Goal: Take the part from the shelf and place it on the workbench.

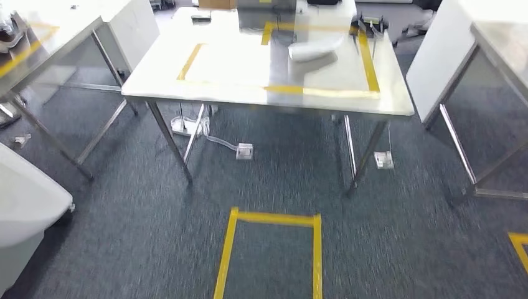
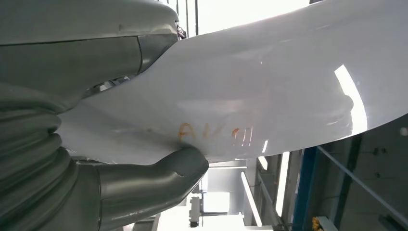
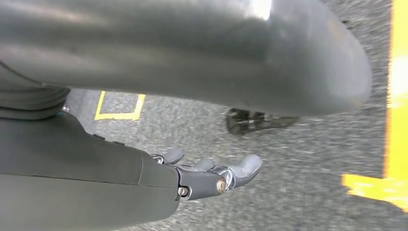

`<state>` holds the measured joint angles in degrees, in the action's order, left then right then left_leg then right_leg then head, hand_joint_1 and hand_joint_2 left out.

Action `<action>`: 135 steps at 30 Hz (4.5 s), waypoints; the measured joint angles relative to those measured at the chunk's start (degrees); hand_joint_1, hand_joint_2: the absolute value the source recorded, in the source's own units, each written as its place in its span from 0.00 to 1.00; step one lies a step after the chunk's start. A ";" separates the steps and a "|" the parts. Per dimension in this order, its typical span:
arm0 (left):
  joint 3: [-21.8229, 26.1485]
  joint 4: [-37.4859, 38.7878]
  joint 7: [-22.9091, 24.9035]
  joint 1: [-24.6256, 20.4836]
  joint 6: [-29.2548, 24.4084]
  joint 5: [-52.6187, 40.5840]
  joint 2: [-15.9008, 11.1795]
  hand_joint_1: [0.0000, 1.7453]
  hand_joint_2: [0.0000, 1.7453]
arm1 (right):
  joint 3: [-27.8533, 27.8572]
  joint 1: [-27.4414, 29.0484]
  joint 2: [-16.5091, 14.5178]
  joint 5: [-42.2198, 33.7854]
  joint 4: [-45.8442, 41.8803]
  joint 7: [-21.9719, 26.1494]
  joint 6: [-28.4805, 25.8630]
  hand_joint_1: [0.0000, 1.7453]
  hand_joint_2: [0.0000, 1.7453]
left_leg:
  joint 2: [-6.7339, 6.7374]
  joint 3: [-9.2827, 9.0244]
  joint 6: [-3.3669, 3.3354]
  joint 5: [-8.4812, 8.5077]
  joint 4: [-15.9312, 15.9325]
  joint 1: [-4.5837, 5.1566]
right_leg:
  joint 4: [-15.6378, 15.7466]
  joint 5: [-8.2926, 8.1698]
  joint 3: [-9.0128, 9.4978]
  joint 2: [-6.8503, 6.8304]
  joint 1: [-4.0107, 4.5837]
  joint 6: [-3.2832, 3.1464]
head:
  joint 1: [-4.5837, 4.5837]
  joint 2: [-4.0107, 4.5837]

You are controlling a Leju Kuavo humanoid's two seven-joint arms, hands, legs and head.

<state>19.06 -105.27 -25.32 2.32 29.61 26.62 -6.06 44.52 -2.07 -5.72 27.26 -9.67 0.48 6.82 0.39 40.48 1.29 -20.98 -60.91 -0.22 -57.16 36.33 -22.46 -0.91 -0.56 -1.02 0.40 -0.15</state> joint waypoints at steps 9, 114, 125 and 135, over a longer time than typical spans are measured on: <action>0.04 -0.52 -0.06 0.63 0.03 -0.30 0.67 1.00 1.00 | 0.02 0.15 -0.04 0.44 -0.01 0.04 -0.22 0.00 0.00 | -1.06 -9.78 -2.32 -6.64 4.46 -0.20 | -17.78 1.21 -14.16 0.84 0.14 1.61 | -0.43 0.00; -34.00 82.32 -11.97 -46.46 -29.14 -63.03 9.06 0.00 1.00 | -0.25 -0.22 0.21 9.91 -0.01 0.43 0.80 0.00 0.00 | -4.04 -7.46 -0.81 -6.54 1.83 -0.50 | -0.72 -10.99 -11.97 6.44 -0.26 1.76 | 0.32 -0.02; -37.85 83.70 -7.51 -45.36 -32.82 -64.33 7.37 0.00 0.00 | -0.52 -0.23 0.21 9.83 -0.01 -0.42 -0.04 0.00 0.00 | -4.07 -7.46 -0.75 -6.50 1.86 -0.51 | -0.76 -10.96 -11.98 6.42 -0.26 1.72 | 0.32 -0.02; -38.25 83.77 -5.70 -45.83 -36.22 -61.44 5.62 0.00 0.00 | -0.50 -0.20 0.20 9.14 -0.01 -1.70 -0.26 0.00 0.00 | -4.06 -7.47 -0.75 -6.50 1.86 -0.52 | -0.76 -10.97 -12.00 6.43 -0.25 1.72 | 0.32 -0.02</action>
<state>-19.19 -21.50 -31.03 -43.51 -6.61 -34.82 -0.44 44.02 -2.26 -5.52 36.40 -9.68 -1.22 6.56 -3.67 33.01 0.54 -27.48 -59.05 -0.73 -57.93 25.37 -34.46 5.51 -0.81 0.71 0.72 -0.17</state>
